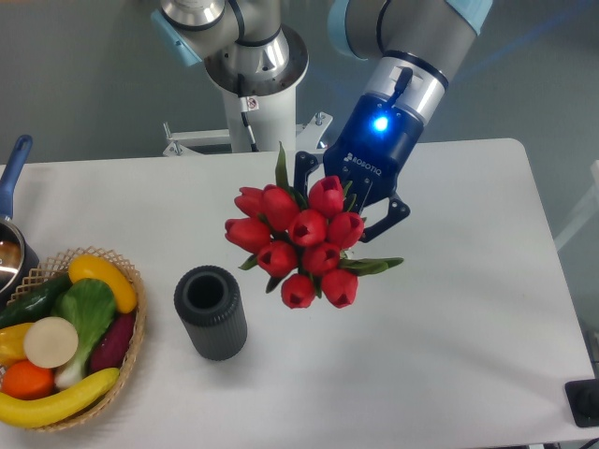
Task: Insert the flowers into the vase
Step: 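Hold the red tulip bouquet above the table with the gripper, then carry the tulip bouquet over the black vase, stems pointing down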
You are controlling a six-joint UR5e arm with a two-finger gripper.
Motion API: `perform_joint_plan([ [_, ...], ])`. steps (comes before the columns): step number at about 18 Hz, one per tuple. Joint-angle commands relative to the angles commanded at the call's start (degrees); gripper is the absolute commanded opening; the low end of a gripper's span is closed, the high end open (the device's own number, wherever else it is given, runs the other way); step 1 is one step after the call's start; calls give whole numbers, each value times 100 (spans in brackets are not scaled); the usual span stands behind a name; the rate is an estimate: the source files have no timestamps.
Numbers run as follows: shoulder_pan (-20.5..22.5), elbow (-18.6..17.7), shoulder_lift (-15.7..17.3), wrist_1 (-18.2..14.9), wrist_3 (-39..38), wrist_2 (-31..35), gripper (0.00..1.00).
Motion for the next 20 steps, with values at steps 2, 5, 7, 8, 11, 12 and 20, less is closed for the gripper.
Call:
perform_joint_plan([
  [2,-132,0,-9,9,35,-9,34],
  [5,-247,-26,-131,324,79,-700,34],
  [7,-273,-96,-211,351,254,-1299,34],
  [8,-299,-175,-211,352,342,-1457,34],
  [11,-413,-403,-185,352,571,-1950,33],
  [12,-448,-491,-150,352,606,-1969,33],
  [20,-835,-817,-193,352,1239,-2379,33],
])
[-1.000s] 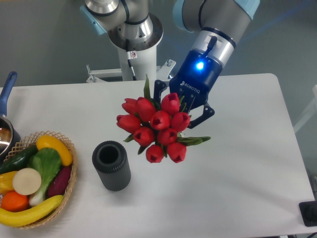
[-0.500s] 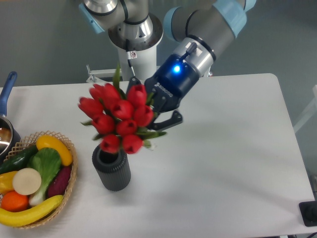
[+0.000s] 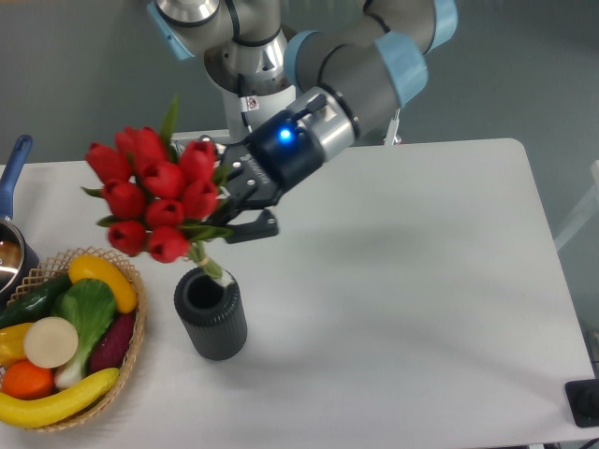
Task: Insert the flowers into the vase
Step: 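Carry the tulip bouquet over the black vase, stems pointing down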
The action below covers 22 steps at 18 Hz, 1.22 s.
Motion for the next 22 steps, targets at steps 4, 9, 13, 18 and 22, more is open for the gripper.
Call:
perform_joint_plan([
  [4,0,-1,-70,0,132,-222,33],
  [9,35,-18,-229,0,150,-213,33],
  [13,132,-97,-229,-18,141,-205,33],
  [18,167,-176,-290,-18,141,-196,33],
  [22,167,-273,-448,-35,132,-187,34],
])
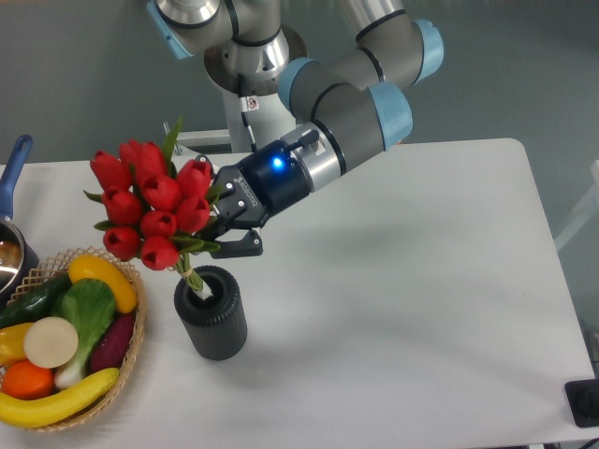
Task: Insert the flowers into the vase
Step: 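Carry the tulip bouquet over the black vase, stems pointing down, then lower the tulip stems into the black vase opening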
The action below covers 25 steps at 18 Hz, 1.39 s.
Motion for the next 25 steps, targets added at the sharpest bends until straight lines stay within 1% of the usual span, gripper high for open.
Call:
perform_joint_plan([
  [5,96,-193,-79,9,17,0,34],
  [7,97,-202,-114,0,17,9,34],
  [11,114,-202,-298,0,17,87,34],
  [14,114,-202,-351,9,17,202,34],
  [17,114,-194,-474,0,193,211,34],
  [25,97,-343,-527,0,211,448,34],
])
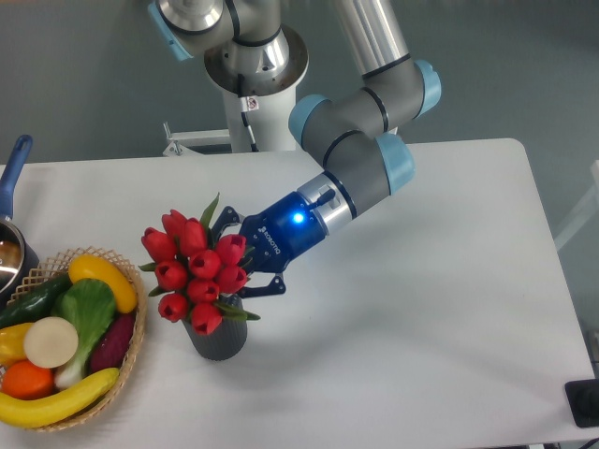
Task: Insert the flowers into the vase
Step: 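Lower the tulip stems into the black vase opening, then hold the bouquet in the vase and open the gripper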
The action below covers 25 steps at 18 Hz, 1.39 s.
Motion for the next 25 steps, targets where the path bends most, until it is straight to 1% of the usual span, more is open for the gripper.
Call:
perform_joint_plan([
  [3,0,-70,-9,9,35,35,34],
  [6,-26,-97,-9,0,193,237,34],
  [14,-35,-123,-88,9,220,246,34],
  [16,-35,-123,-88,9,211,237,35],
  [17,-35,-141,-88,17,228,246,38],
  [20,-35,-324,-79,18,666,237,38],
  [22,-26,-404,-70,9,765,237,39],
  [23,-26,-404,-53,9,765,237,40],
  [24,-26,-404,-44,17,773,237,45],
  [25,-18,-396,-44,18,791,237,56],
])
